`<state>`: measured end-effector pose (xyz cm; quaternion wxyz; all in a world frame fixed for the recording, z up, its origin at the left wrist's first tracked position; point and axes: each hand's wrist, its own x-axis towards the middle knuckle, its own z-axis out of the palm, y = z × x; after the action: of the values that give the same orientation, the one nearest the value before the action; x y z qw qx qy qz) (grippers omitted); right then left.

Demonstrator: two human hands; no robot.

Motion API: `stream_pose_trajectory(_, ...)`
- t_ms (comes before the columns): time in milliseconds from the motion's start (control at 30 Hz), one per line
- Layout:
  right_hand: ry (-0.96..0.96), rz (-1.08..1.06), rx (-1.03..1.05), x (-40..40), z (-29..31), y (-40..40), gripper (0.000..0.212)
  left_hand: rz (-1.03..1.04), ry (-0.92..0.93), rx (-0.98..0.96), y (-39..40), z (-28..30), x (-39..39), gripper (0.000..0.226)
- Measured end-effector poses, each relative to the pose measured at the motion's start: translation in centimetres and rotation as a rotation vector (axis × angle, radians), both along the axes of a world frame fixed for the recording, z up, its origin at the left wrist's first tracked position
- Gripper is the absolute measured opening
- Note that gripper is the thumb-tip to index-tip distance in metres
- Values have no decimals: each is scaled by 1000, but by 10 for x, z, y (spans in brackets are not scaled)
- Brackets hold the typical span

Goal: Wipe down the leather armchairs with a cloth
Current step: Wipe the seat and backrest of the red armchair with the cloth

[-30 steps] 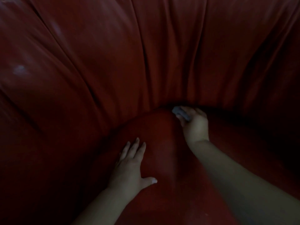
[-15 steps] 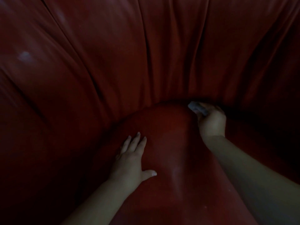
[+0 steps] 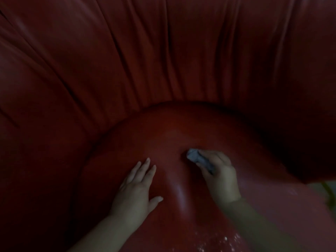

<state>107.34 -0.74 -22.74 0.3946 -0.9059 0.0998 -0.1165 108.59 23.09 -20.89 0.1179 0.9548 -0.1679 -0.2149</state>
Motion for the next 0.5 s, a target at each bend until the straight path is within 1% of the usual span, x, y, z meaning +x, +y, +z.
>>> stream_pose_trajectory(67,-29,-226,44,-11,3,-12,37,-51,-17,-27,-13,5,-1,85)
stream_pose_trajectory(133,-10,-430,76,-22,7,-30,39,-77,-27,-61,-30,8,1,81)
stream_pose_trajectory(200,19,-520,68,-33,8,-47,42,-95,-33,-85,-48,10,7,78)
stream_pose_trajectory(300,42,-578,51,-44,6,-65,43,-115,-27,-111,-75,8,17,73)
stream_pose_trajectory(367,16,-590,39,-42,2,-72,44,-134,-29,-120,-90,6,23,72)
stream_pose_trajectory(500,-28,-461,-19,-15,-7,-83,46,-148,-28,-131,-108,2,30,72)
